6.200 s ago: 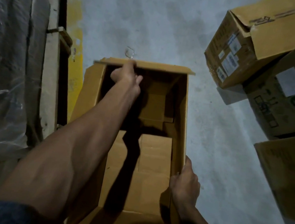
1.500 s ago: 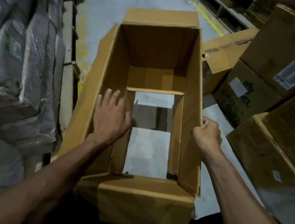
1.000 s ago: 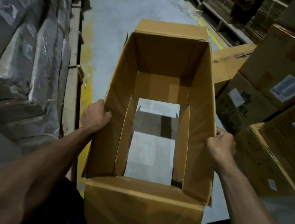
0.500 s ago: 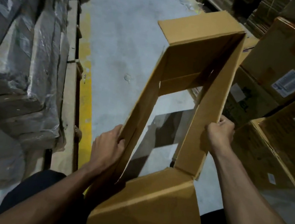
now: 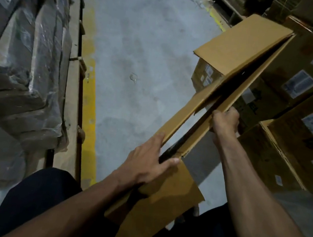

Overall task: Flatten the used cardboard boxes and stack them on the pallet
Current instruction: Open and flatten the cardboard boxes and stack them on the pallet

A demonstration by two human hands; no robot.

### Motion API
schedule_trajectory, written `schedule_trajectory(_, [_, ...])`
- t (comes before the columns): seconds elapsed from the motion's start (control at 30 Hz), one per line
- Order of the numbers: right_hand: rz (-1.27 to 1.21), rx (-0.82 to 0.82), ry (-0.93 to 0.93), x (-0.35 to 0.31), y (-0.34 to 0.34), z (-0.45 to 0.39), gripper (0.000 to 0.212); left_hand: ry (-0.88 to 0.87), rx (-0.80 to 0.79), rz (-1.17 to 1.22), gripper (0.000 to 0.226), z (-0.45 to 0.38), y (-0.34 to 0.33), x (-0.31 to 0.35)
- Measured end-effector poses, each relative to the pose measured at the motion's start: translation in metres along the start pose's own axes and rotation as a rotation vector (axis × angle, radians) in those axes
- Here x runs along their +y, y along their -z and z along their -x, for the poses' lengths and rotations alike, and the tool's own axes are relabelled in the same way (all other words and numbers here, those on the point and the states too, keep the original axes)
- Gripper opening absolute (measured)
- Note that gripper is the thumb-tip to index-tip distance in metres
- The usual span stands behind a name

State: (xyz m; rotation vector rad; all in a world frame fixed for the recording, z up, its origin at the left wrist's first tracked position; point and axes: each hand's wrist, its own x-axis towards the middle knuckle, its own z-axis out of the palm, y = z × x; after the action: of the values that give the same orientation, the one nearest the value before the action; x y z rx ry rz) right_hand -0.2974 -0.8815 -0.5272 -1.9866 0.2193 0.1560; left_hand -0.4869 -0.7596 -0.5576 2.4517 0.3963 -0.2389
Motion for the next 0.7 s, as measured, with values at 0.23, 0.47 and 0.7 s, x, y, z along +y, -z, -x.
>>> schedule_trajectory(0.23, [-0.047,-0.065,0.009,-0.006,-0.003,-0.005,0.032,0.045,0.132,-0.122,0.071,-0.034,-0.010,0.043])
schedule_trajectory(0.47, [-0.067,-0.111,0.093,-0.017,-0.009,-0.005,0.018,0.032,0.265,-0.193,0.017,-0.038,-0.002,0.042])
schedule_trajectory(0.7, [0.063,-0.455,0.212,-0.020,-0.022,0.014,0.063,0.179,0.468,0.166,0.021,-0.041,0.019,0.017])
